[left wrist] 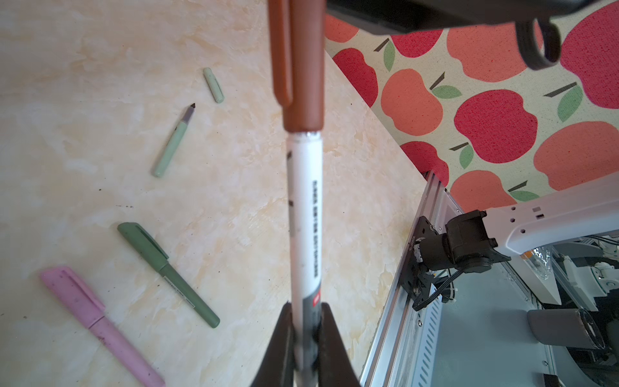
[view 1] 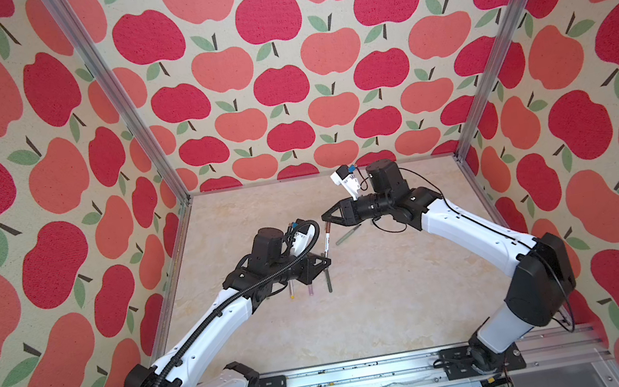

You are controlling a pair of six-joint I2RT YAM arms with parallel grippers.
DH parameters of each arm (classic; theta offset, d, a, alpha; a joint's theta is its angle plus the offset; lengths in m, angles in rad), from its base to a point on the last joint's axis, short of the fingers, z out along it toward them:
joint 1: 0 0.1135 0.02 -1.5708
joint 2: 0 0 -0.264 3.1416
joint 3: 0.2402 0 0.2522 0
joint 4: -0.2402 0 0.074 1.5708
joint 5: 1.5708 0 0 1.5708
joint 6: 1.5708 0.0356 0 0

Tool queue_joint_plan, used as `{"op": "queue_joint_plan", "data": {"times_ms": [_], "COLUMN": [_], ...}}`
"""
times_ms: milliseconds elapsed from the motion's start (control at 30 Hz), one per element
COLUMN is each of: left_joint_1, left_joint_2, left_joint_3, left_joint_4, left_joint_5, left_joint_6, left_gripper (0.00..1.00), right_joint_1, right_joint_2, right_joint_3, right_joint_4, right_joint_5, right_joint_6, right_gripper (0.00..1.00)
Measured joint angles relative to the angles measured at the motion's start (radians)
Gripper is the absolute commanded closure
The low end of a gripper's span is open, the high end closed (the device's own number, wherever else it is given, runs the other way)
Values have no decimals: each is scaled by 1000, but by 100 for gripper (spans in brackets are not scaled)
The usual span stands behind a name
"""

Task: Insert the pens into the pen caps

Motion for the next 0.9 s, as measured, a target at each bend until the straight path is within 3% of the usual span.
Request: {"op": "queue_joint_plan", "data": {"times_ms": [367, 900], "left_joint_1": [-2, -6], "left_joint_2": [16, 55], "left_joint_3": [0, 17], "left_joint_4": [13, 72], "left_joint_5": [-18, -77], "left_joint_6": [-1, 0], "left_gripper": [100, 100], "right_joint_1": [7, 8], "right_joint_2": [5, 10], "right_joint_3": [0, -13], "right_joint_4": [10, 82], "right_joint_5": [-15, 25], "right_joint_6": [7, 7], "right_gripper": [94, 96]}}
